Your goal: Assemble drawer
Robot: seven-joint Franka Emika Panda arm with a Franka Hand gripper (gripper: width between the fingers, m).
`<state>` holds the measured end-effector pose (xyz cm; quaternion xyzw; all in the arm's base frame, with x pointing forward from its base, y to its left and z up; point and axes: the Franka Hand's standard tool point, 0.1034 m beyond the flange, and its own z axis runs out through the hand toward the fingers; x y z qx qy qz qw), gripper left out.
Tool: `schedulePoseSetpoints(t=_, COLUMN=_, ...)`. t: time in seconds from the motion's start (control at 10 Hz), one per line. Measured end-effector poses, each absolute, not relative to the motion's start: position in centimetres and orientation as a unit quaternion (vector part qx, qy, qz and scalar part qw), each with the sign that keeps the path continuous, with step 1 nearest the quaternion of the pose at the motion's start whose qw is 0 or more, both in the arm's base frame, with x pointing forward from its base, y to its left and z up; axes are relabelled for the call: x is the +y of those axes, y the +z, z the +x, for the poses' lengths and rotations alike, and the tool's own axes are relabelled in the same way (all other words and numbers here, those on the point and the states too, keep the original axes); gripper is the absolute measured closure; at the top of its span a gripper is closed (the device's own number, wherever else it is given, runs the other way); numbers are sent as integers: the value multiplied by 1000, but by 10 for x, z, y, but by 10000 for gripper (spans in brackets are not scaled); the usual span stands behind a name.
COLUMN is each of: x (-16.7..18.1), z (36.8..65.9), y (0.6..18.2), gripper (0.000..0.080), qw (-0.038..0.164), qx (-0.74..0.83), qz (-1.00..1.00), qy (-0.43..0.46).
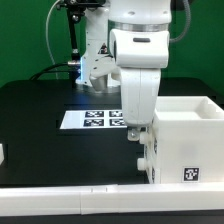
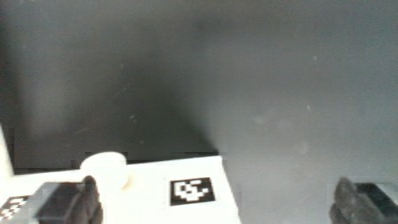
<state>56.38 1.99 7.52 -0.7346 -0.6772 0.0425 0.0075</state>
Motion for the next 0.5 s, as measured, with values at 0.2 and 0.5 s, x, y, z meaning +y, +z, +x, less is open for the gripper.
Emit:
schedulePoseSetpoints(t=0.2, x=17, z=563, y=73, gripper=150, qw=8, qx=-676, qz=-736, qy=44)
schedulePoseSetpoints(t=0.5, x=-7, z=566, y=79, gripper=150, qw=7, qx=-684, qz=-728, qy=45)
